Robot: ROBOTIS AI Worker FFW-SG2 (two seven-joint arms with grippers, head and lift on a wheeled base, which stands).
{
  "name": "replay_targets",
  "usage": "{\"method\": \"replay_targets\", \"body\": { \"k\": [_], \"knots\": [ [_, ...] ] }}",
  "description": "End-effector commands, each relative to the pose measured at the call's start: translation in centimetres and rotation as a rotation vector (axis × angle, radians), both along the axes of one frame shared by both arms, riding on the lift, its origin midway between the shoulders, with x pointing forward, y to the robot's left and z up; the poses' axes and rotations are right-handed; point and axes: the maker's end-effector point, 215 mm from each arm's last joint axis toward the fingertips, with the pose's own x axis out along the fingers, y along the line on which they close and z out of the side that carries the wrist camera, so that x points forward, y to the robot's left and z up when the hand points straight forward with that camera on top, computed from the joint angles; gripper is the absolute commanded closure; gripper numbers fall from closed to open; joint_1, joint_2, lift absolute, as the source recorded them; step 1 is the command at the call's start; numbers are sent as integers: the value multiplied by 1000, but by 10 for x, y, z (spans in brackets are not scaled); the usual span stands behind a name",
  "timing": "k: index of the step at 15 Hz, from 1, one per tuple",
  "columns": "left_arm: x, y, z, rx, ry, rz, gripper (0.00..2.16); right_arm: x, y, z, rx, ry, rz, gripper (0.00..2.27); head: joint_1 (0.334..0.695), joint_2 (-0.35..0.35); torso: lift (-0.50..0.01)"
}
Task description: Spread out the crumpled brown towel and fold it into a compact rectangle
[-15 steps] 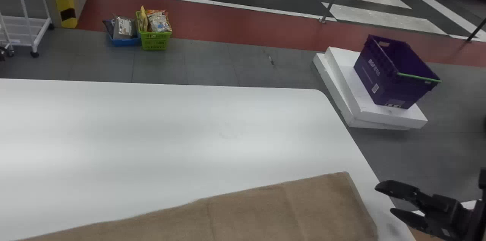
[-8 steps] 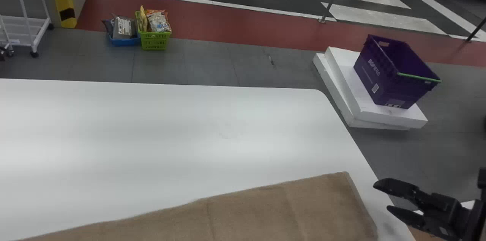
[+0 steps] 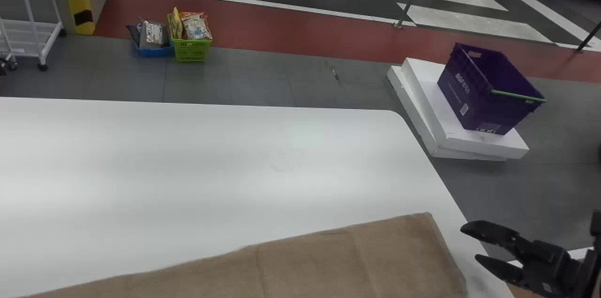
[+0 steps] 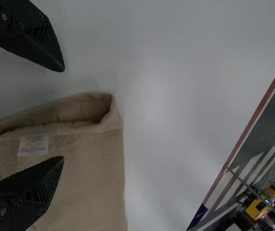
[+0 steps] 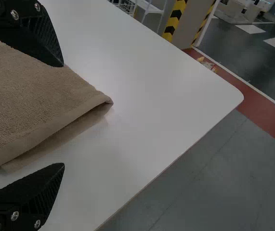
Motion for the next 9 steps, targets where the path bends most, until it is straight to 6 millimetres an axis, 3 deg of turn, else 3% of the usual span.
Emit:
{"method": "replay_targets", "body": {
  "k": [1, 9],
  "knots": [
    [-2, 0, -6, 25, 14, -5, 198, -1, 2, -2, 10, 3, 1, 66, 695, -350, -127],
    [-1, -13, -25, 194, 19, -49, 198, 0, 6, -2, 36, -8, 4, 66, 695, -350, -127]
  ]
}}
